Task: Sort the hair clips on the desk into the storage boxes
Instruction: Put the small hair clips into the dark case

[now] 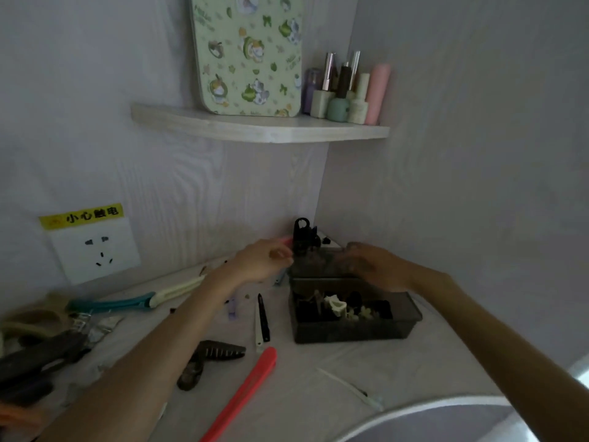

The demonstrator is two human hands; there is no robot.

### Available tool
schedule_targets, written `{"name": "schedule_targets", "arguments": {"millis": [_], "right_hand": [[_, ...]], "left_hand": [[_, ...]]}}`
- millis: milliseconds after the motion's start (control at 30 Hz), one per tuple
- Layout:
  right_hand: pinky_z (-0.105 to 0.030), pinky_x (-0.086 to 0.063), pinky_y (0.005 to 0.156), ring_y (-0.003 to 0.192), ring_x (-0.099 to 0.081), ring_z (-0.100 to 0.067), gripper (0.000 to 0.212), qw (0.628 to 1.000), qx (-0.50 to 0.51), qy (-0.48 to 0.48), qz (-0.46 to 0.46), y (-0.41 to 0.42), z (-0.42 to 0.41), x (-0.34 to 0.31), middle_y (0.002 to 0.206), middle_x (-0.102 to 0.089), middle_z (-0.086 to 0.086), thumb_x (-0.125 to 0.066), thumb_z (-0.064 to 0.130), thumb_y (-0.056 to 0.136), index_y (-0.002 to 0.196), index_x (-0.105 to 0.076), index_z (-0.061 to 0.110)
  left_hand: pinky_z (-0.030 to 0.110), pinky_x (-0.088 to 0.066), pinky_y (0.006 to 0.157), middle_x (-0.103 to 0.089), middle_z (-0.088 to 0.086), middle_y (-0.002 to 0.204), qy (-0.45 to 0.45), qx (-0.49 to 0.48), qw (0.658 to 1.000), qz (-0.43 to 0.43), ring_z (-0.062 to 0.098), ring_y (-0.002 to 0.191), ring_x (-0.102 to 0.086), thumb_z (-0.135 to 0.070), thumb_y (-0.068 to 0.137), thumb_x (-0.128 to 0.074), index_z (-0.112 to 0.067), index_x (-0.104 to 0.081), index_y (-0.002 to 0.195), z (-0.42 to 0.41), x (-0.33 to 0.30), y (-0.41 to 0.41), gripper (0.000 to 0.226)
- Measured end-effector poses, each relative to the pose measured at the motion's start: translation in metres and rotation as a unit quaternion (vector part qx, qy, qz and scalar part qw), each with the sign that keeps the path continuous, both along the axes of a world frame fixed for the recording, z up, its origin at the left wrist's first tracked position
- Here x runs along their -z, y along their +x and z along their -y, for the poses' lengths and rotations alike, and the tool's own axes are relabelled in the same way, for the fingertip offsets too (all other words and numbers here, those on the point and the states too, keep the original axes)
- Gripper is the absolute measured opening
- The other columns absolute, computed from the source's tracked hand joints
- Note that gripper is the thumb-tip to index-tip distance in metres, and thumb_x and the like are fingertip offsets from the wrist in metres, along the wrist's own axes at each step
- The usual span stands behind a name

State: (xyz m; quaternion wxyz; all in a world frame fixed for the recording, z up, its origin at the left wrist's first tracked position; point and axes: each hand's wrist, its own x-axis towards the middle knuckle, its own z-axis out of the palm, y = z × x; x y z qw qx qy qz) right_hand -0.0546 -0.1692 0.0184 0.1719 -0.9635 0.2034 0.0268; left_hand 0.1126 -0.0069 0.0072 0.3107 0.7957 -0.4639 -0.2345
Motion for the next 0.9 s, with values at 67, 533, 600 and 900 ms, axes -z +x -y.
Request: {"name": "schedule_targets", "arguments": {"millis": [67,533,600,900], "right_hand": [[-0.030,-0.033,0.103,0.121,-0.044,-0.026,0.033,1.000,0.013,-0.001,-0.010,0.003,0.001,0.005,0.126,-0.053,-0.013,-0.037,0.009,0.098,0.124,-0.057,0.012],[-0.026,-0.036,0.102,0.126,-0.044,-0.021,0.033,0.966,0.018,0.144,-0.212,0.012,-0.001,-0.039,0.139,-0.045,-0.005,-0.041,0.013,0.095,0.119,-0.060,0.022],[-0.025,-0.040,0.096,0.119,-0.051,-0.021,0.032,0.974,0.040,0.142,-0.170,0.018,0.009,-0.042,0.134,-0.052,-0.006,-0.044,0.011,0.093,0.119,-0.061,0.020],[-0.021,-0.025,0.107,0.135,-0.034,-0.023,0.051,0.979,0.107,0.154,-0.075,0.048,0.041,-0.011,0.150,-0.031,-0.009,-0.039,0.005,0.095,0.144,-0.028,0.012]], "left_hand": [[0.021,-0.048,0.064,-0.051,0.007,0.131,0.043,0.003,0.998,-0.045,0.021,0.103,-0.057,-0.027,0.093,-0.053,-0.016,-0.047,0.133,0.010,0.000,0.001,0.042],[0.035,-0.057,0.070,-0.057,0.007,0.115,0.411,0.080,0.903,-0.093,0.014,0.088,-0.063,-0.021,0.082,-0.067,-0.011,-0.046,0.130,0.012,-0.030,0.010,0.054],[0.032,-0.055,0.072,-0.059,0.008,0.118,0.394,0.067,0.915,-0.054,0.018,0.093,-0.064,-0.021,0.085,-0.063,-0.007,-0.053,0.127,0.021,-0.032,0.019,0.045],[0.032,-0.048,0.084,-0.062,0.002,0.110,0.153,-0.080,0.983,0.068,0.023,0.104,-0.060,-0.032,0.088,-0.059,-0.015,-0.052,0.113,0.085,-0.013,0.024,0.031]]}}
